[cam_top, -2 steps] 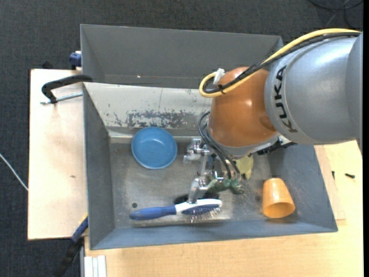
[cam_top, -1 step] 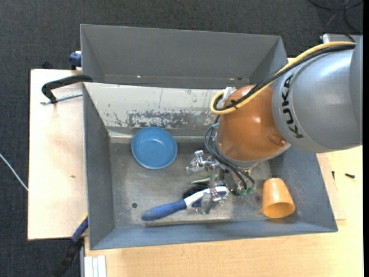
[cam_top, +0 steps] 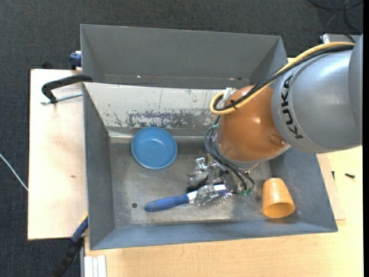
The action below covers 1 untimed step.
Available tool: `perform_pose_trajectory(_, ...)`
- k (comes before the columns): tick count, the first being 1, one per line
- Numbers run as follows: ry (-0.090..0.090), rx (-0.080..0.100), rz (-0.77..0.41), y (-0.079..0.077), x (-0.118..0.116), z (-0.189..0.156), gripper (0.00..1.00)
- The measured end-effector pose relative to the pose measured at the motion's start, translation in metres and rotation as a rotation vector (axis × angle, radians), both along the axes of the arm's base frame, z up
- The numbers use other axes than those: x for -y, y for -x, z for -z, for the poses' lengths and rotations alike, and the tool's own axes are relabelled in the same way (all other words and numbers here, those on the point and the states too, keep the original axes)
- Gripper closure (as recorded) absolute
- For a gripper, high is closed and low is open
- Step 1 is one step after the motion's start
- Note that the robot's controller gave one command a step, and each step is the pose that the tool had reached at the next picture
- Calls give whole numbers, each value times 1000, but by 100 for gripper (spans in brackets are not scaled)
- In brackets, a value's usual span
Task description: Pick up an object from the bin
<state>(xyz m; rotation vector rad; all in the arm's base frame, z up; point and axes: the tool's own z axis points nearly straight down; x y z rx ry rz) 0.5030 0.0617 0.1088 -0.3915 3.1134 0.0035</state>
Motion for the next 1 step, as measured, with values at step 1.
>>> perform_pose_trajectory(1, 4, 9, -481, -3, 15, -216, 100)
